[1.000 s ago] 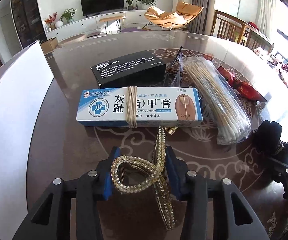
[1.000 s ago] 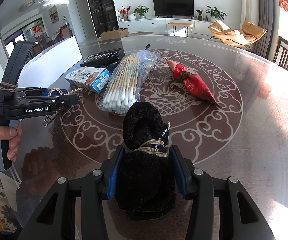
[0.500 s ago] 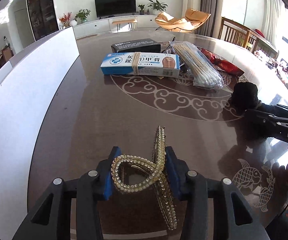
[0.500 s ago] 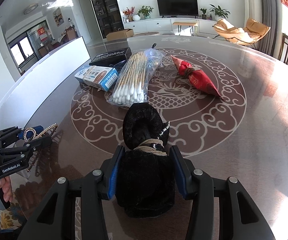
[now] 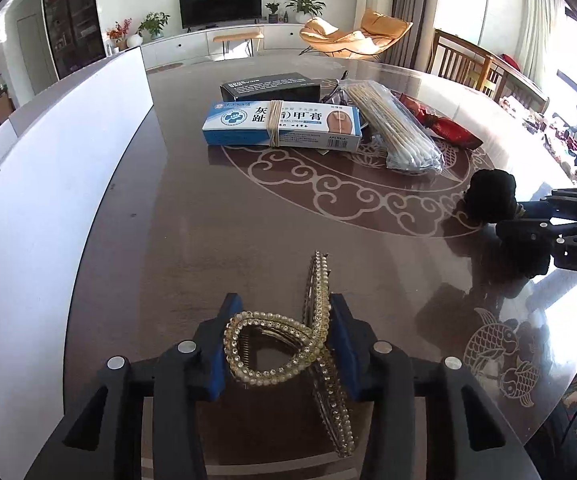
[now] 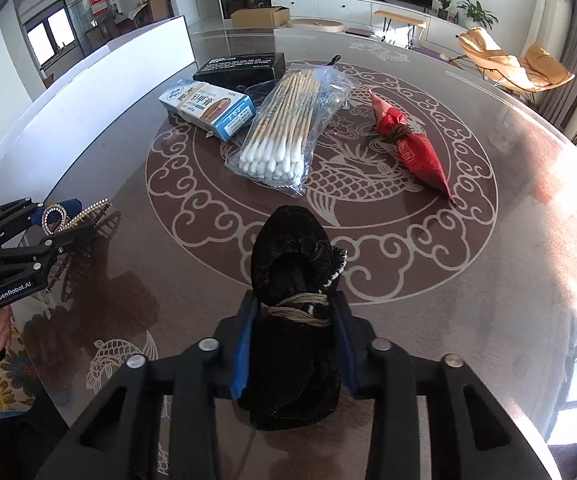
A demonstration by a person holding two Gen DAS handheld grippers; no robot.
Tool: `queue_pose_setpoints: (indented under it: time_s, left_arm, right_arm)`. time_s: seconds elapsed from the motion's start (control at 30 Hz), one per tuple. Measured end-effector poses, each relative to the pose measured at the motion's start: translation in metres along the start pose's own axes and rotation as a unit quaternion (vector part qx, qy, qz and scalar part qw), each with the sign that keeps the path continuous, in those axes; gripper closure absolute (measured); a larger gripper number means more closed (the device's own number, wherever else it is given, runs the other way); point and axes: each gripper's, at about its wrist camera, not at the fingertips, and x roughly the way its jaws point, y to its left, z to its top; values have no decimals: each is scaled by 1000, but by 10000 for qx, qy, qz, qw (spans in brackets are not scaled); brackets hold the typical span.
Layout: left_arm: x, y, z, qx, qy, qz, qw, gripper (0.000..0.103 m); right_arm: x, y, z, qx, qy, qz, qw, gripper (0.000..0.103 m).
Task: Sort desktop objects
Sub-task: 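Carry the hat and clip over the cardboard bin and open both grippers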
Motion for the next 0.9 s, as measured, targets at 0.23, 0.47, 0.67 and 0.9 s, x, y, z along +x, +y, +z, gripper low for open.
queue_pose_setpoints:
  time_s: [0.23,0.47,0.67,0.9]
  left_arm:
    - [-53,6,4,-373,-550,-357,9971,59]
    - [-136,62,27,-786,-1253,-326,9885,59]
    - [-171,175,24,-1511,-1299,493,9787,59]
    - [-150,275,-1,-2070,-592,1249,9685,59]
  right_arm:
    - [-39,20,-2,-34,-388,184,9991,70]
    - [-65,73,53,-135,-796,740,9940,70]
    - [-75,190,120,-724,-1114,1666,9770,70]
    - [-54,337,167,-1578,-1168,2102,9577,70]
